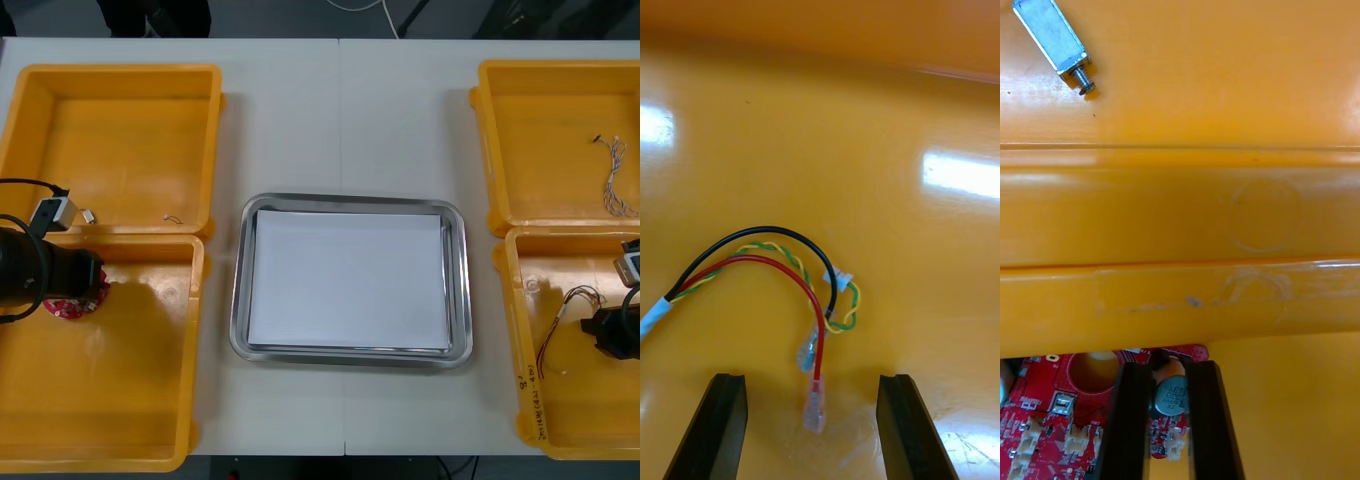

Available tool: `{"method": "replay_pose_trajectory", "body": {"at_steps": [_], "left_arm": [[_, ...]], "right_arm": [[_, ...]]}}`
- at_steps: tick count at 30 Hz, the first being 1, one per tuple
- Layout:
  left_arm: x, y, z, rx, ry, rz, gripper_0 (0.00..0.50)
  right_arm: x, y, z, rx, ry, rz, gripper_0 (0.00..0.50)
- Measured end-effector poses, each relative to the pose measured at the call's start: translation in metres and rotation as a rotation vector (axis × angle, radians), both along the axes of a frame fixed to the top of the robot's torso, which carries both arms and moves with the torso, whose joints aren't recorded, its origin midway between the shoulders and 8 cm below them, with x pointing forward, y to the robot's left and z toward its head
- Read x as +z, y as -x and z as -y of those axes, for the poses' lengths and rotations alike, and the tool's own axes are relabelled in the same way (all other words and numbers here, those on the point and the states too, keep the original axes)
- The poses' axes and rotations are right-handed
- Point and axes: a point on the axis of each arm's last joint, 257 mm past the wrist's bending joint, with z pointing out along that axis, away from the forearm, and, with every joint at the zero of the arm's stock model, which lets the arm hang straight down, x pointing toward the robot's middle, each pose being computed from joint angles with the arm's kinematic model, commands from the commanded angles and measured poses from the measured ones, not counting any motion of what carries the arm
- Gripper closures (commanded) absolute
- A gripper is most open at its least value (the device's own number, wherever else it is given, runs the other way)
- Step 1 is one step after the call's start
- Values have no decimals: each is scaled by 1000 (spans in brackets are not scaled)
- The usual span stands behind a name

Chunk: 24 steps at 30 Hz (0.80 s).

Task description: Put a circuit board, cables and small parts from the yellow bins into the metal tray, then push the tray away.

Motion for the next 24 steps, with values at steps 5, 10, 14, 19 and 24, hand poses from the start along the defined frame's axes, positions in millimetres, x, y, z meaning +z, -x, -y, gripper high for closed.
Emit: {"method": "replay_pose_trajectory", "body": {"at_steps": [5,10,14,19,24], "left_arm": [[0,0,0,0,0,0,490],[0,0,0,0,0,0,496],[0,0,0,0,0,0,318],[0,0,2,-3,6,0,14],[1,0,4,-8,15,1,9]], "right_arm": [[-2,0,-4,-2,-11,4,0],[-3,0,-6,-3,-18,9,98],[-3,-1,-7,-4,-23,18,447],[-3,-1,-7,-5,-25,22,500],[-3,-2,-7,-5,-27,28,500]]}}
